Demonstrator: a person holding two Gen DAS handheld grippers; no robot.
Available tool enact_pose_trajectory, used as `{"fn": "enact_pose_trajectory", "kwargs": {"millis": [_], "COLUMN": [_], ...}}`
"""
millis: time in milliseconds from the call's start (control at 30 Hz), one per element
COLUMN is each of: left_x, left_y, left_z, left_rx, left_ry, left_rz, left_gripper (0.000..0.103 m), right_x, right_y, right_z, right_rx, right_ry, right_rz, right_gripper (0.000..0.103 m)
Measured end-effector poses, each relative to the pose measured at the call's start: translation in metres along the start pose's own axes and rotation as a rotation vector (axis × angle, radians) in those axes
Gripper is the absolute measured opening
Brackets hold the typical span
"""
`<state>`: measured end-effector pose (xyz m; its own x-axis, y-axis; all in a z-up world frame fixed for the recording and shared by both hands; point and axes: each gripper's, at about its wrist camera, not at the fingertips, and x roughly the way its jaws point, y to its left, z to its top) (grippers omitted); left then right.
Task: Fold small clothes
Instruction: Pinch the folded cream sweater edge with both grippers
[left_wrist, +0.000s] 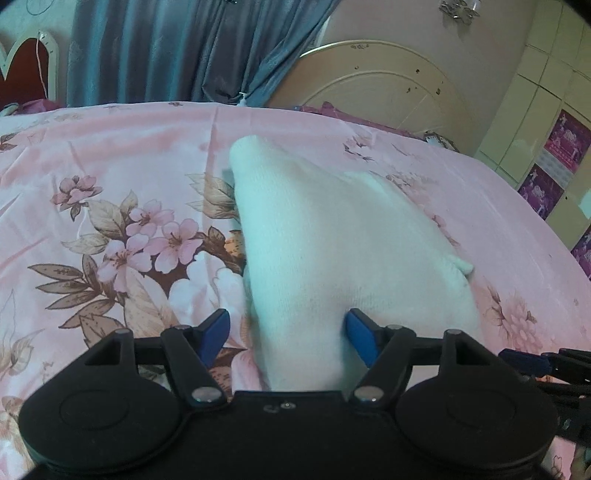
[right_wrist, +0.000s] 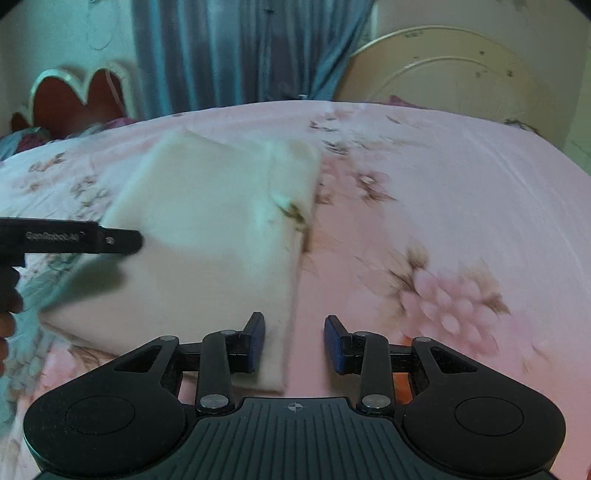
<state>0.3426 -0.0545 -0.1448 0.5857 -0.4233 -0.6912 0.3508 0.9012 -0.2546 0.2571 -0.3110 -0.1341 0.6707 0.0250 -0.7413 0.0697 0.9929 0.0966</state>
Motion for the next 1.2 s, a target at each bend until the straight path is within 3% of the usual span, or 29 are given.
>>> {"fn": "enact_pose_trajectory", "kwargs": {"millis": [100,267,533,900,933,1000,1200], "left_x": [0.000,0.000,0.000,-0.001,0.000,0.005,0.023], "left_y": [-0.001,-0.005,-0.012,-0.018,-0.017,-0.016,-0.006], "left_z": [0.000,0.002,0.014,0.039,0.041,0.044,0.047], "left_rx": [-0.006,-0.011,-0.030,-0.060,-0.063,-0.071,-0.111], "left_ry": [0.003,0.008,0.057,0.034,0.033,0.036,0.051], "left_rz": [0.002,0.022,0.070,0.066,0.065,0.063,0.016], "left_gripper": [0.070,0.072,0.074,0.075,0.075,0.076,0.076], "right_x": [-0.001,0.005,0.002,0.031,0.035,0.040,0.064], "right_y": [-0.002,-0.003,-0.023,-0.031,-0.033,-0.034,-0.034], "right_z": [0.004,0.007,0.033,0.077,0.081,0.086,0.096], "right_rx": [-0.010,-0.055,0.097,0.183,0.189,0.206,0.192], "right_ry": [0.006,0.022,0.017,-0.001,-0.001,-0.010,0.000], "right_rz": [-0.026,0.002,0.187,0.235,0.231,0.232,0.269], "right_gripper": [0.035,0.036,0.036,0.037,0.038,0.075,0.078]}}
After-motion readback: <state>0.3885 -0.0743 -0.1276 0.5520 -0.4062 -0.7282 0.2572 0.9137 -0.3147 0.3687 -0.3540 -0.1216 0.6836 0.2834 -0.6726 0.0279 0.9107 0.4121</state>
